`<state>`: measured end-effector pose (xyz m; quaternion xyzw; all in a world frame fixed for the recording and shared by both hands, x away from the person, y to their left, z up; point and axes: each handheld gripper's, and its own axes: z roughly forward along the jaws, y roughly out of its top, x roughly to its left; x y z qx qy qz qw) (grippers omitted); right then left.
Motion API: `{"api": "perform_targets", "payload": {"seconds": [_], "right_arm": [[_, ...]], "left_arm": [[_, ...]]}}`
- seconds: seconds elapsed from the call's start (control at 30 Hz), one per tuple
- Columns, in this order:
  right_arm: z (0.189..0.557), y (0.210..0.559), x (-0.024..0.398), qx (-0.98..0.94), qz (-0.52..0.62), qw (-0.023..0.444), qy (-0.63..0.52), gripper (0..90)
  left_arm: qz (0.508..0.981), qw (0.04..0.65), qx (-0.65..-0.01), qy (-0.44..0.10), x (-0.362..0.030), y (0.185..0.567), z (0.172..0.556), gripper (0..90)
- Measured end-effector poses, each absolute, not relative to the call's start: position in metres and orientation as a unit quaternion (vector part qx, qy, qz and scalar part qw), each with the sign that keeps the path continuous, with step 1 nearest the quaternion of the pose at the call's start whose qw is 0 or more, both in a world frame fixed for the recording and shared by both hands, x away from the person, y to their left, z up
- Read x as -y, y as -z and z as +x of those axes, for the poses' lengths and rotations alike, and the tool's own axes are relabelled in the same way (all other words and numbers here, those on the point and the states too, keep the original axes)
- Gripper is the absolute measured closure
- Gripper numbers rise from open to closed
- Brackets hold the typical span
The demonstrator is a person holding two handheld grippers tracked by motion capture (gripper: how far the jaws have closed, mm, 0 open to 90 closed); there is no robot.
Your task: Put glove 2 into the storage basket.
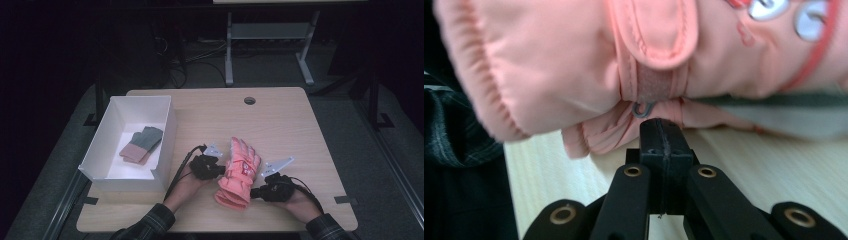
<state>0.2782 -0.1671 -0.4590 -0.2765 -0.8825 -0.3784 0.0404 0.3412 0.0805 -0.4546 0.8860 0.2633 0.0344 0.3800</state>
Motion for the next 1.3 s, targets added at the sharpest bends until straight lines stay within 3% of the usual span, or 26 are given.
{"api": "perform_targets", "payload": {"seconds": [0.3,0.73,1.17,1.3], "right_arm": [[0.271,0.453,0.163,0.883,-0.274,0.035,0.38,89.8],[0.294,0.406,0.194,0.833,-0.309,-0.042,0.457,89.9],[0.312,0.438,0.174,0.85,-0.322,-0.042,0.416,90.0],[0.315,0.446,0.171,0.851,-0.33,-0.033,0.408,90.0]], "left_arm": [[0.887,0.381,-0.26,-0.029,-0.078,0.452,0.346,89.3],[0.882,0.381,-0.274,-0.03,-0.1,0.44,0.345,86.8],[0.886,0.374,-0.272,-0.025,-0.098,0.441,0.344,86.2],[0.885,0.374,-0.277,-0.028,-0.1,0.438,0.346,80.9]]}}
